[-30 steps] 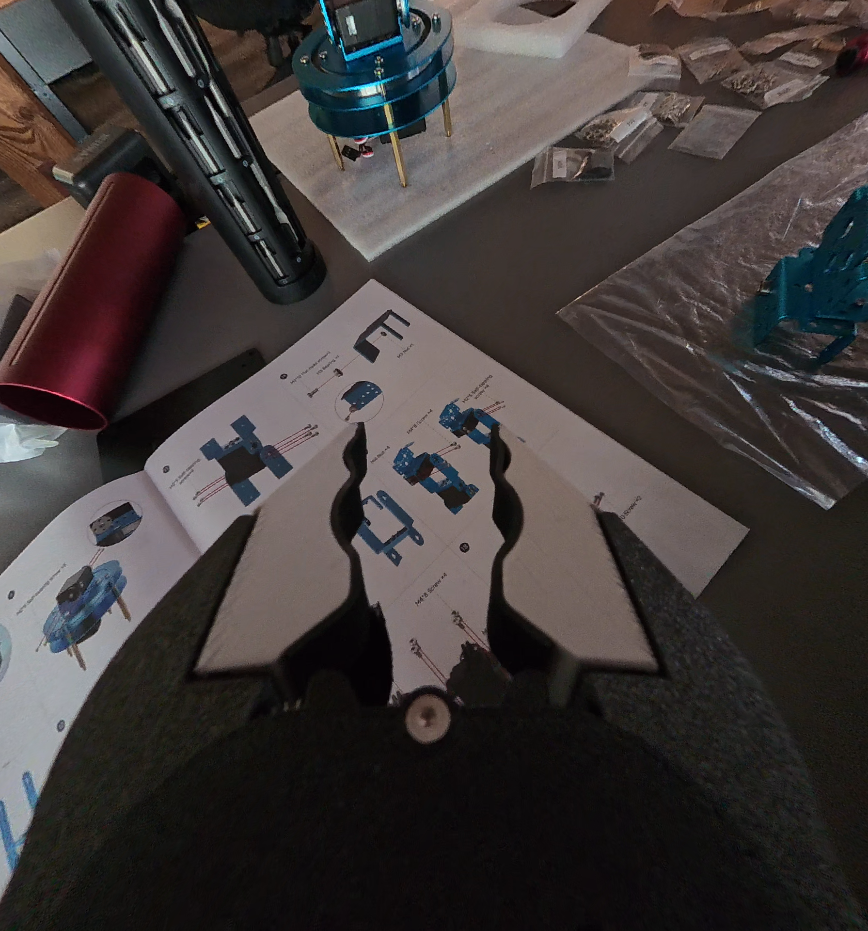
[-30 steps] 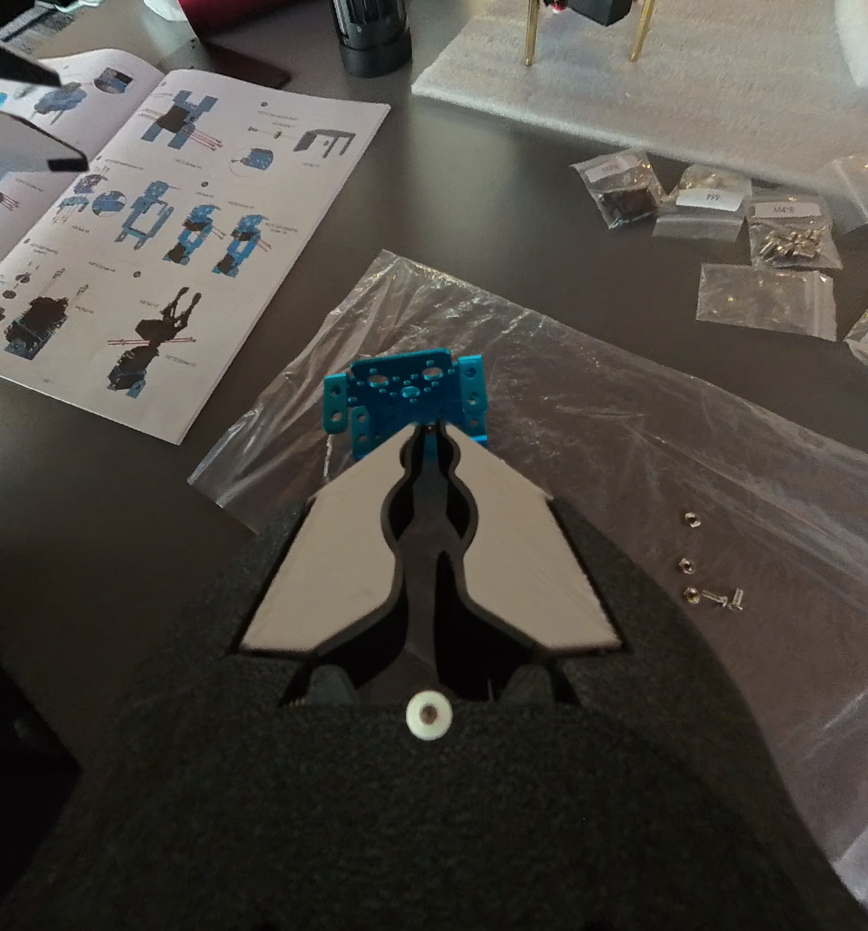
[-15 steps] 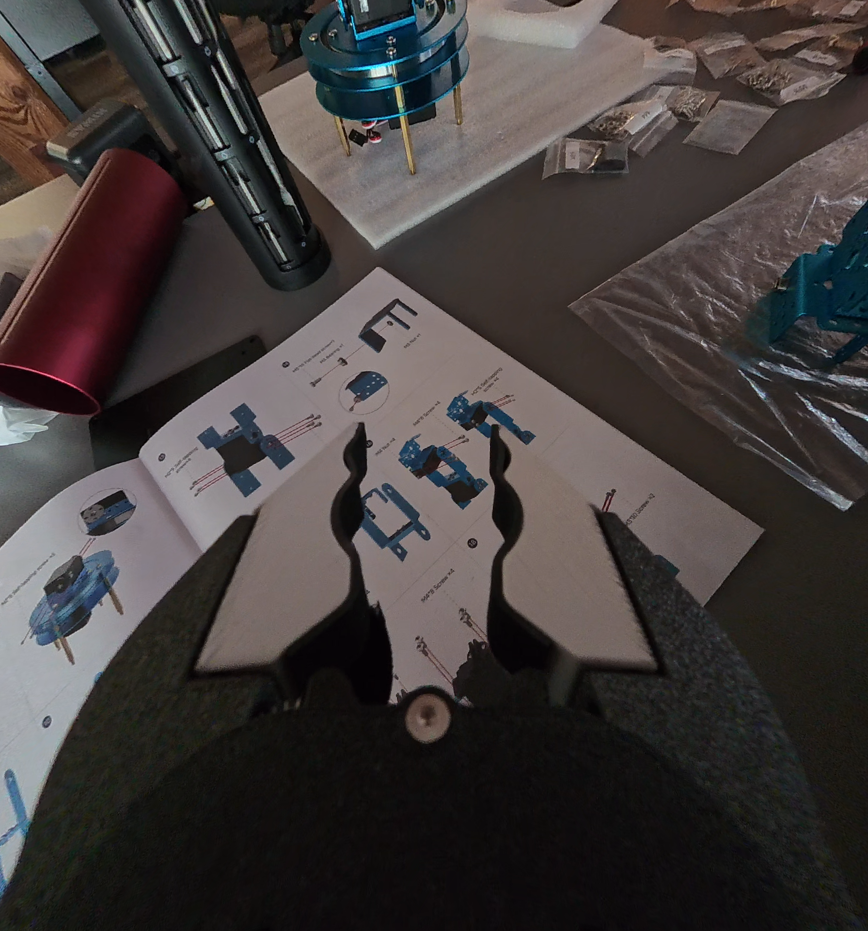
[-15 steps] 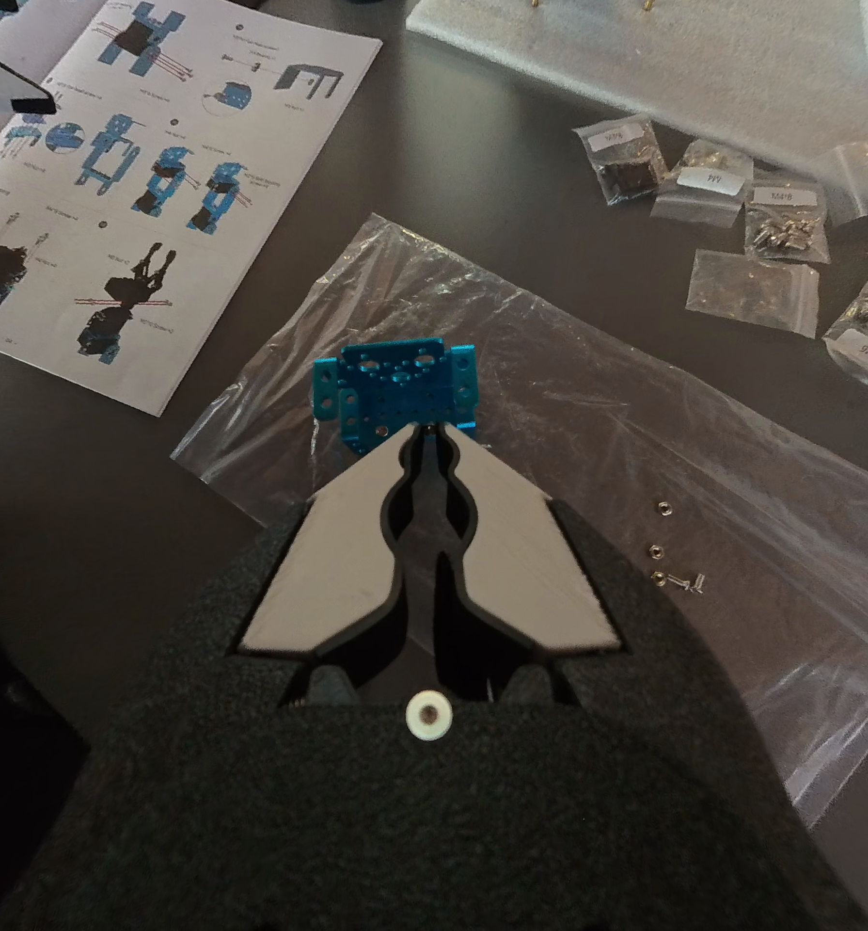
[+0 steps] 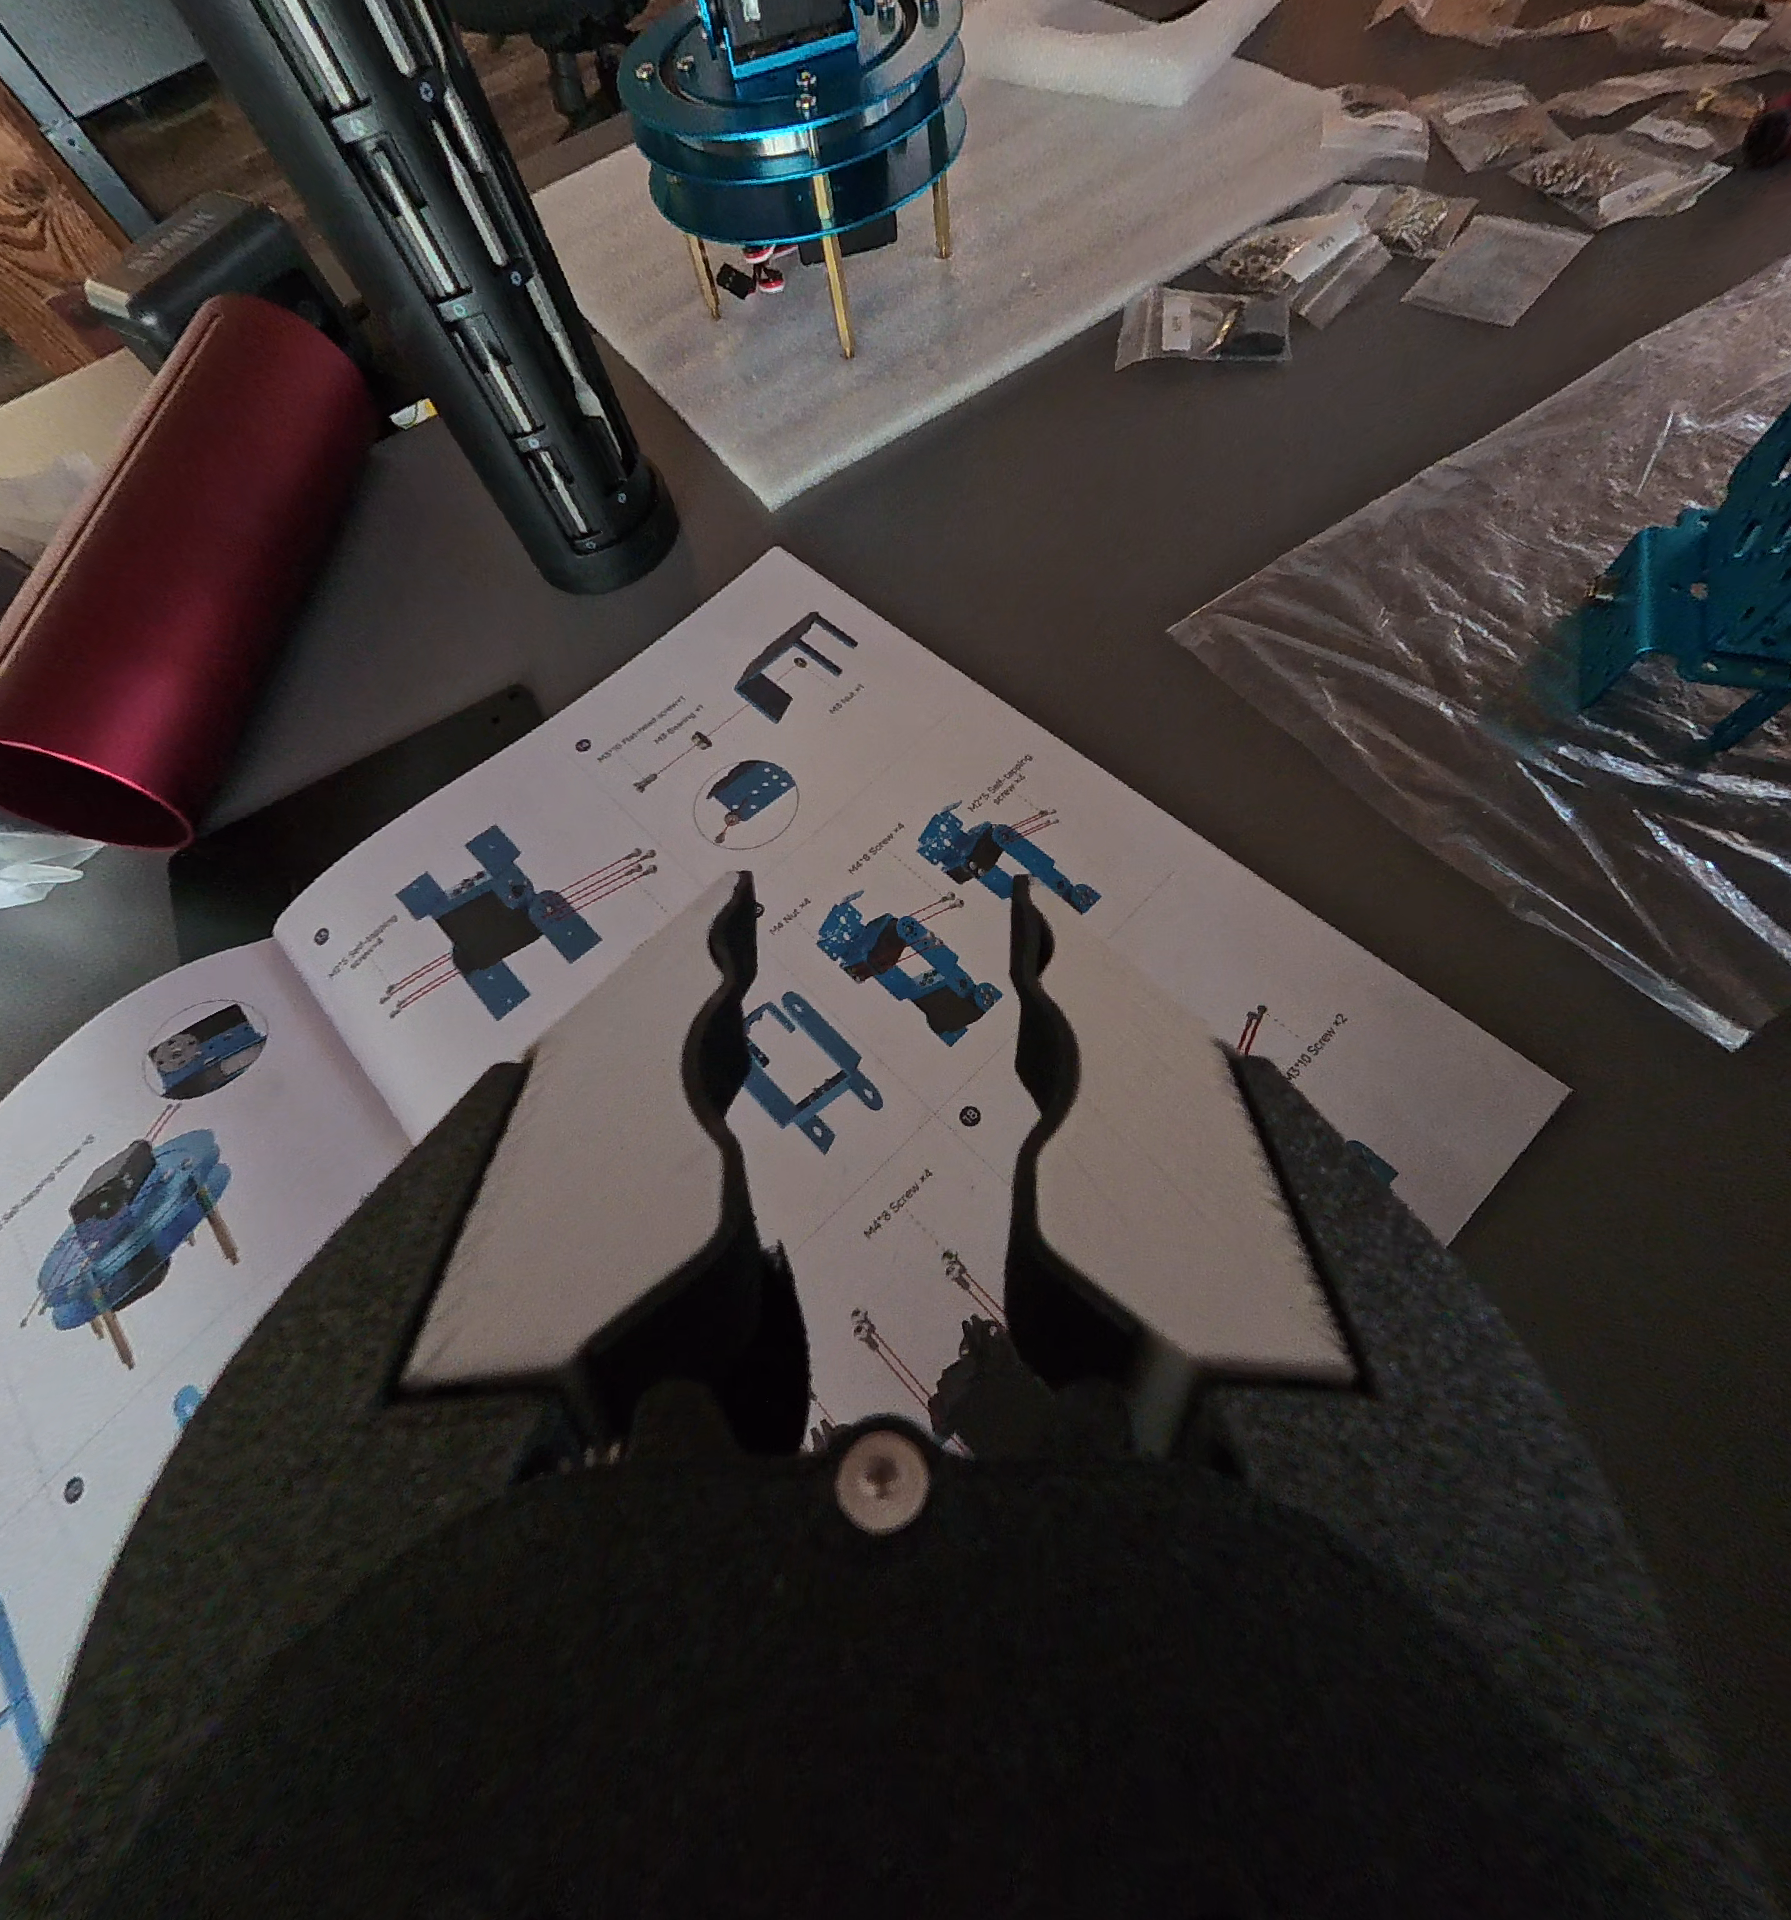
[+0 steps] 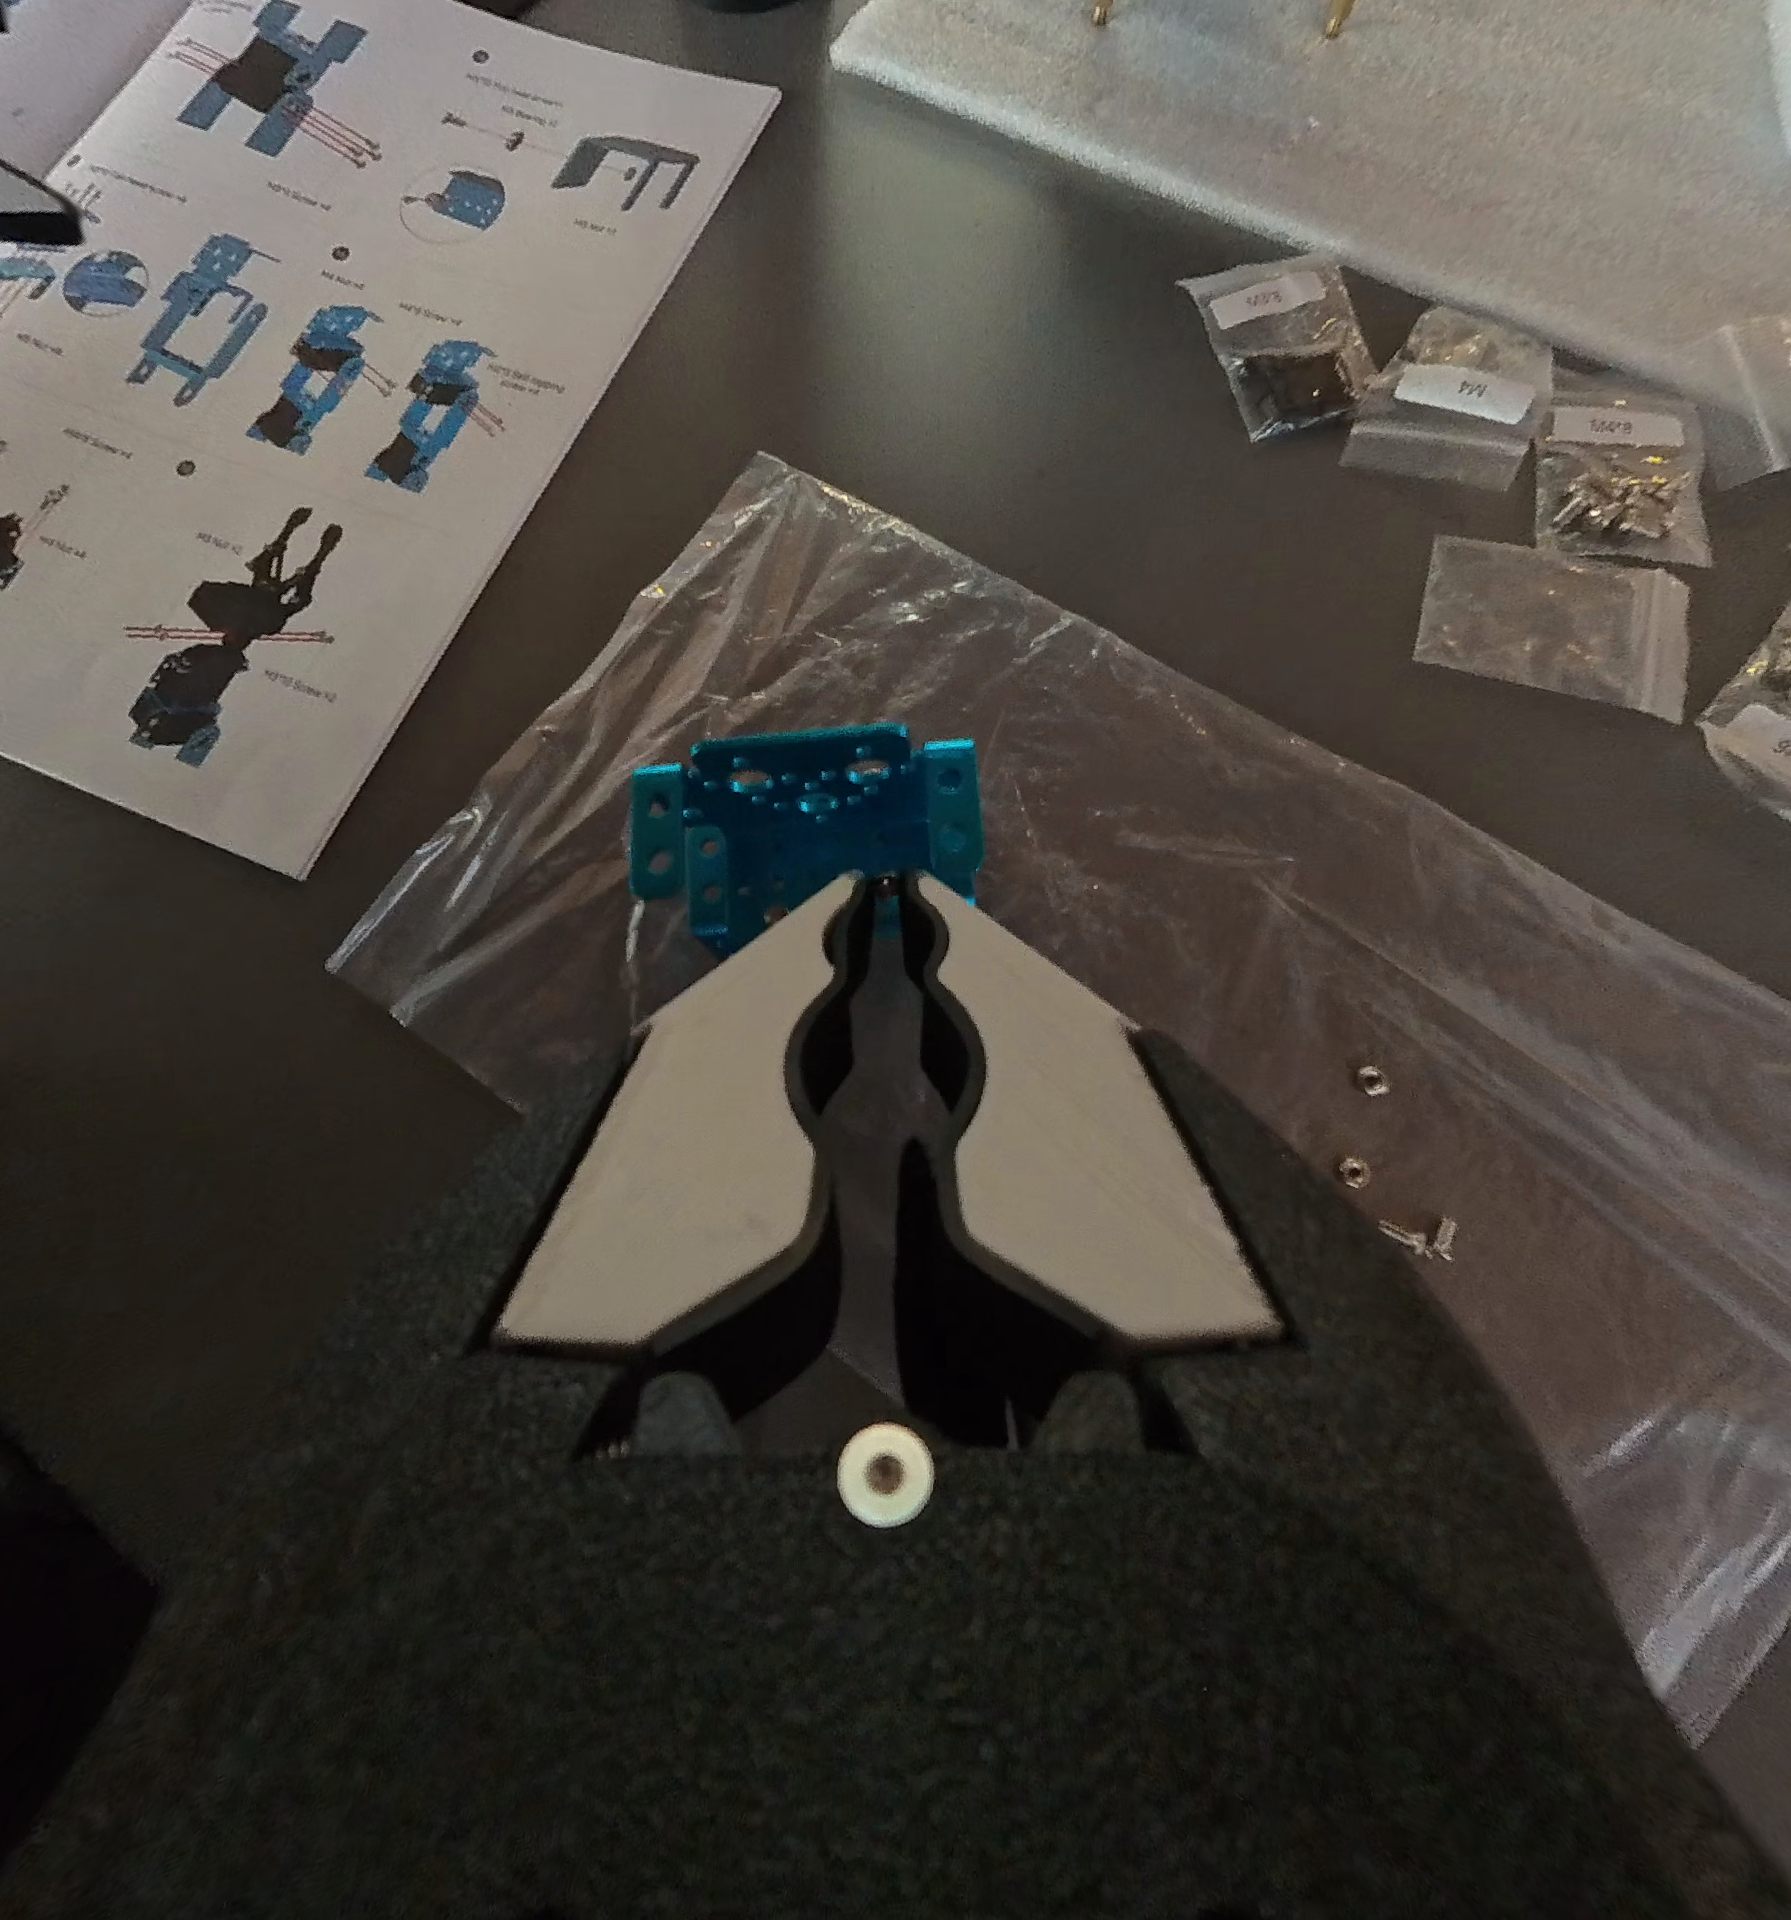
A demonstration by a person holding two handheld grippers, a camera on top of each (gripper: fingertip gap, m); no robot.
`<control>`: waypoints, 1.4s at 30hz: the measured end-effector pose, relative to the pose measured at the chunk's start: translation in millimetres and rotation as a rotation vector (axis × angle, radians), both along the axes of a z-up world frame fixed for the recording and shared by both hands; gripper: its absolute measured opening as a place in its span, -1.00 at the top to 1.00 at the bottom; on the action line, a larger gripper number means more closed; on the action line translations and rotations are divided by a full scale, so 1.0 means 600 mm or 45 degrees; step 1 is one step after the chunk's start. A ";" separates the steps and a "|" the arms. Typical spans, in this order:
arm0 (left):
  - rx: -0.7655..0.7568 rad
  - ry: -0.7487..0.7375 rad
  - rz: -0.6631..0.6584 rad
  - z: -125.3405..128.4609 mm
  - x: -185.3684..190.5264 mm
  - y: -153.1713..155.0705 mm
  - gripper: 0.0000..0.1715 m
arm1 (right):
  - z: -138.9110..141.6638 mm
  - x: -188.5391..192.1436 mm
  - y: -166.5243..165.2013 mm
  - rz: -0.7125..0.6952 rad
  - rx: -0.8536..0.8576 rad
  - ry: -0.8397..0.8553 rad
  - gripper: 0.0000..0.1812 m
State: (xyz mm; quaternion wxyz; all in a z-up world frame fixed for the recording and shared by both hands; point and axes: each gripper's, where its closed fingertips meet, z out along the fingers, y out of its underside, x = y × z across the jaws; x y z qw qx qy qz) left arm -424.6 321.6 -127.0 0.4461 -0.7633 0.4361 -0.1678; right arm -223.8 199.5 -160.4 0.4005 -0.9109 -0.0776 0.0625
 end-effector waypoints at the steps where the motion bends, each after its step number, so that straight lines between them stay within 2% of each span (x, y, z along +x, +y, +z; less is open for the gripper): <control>1: -0.001 -0.001 -0.001 0.000 0.000 0.000 0.43 | -0.002 -0.001 0.003 -0.006 -0.002 0.006 0.96; 19: 0.002 0.003 -0.025 0.002 -0.001 -0.004 0.43 | -0.007 -0.006 0.013 -0.036 0.017 -0.064 0.96; 42: 0.007 0.003 -0.031 0.007 0.002 -0.008 0.43 | 0.001 -0.005 0.005 -0.023 0.048 -0.011 0.98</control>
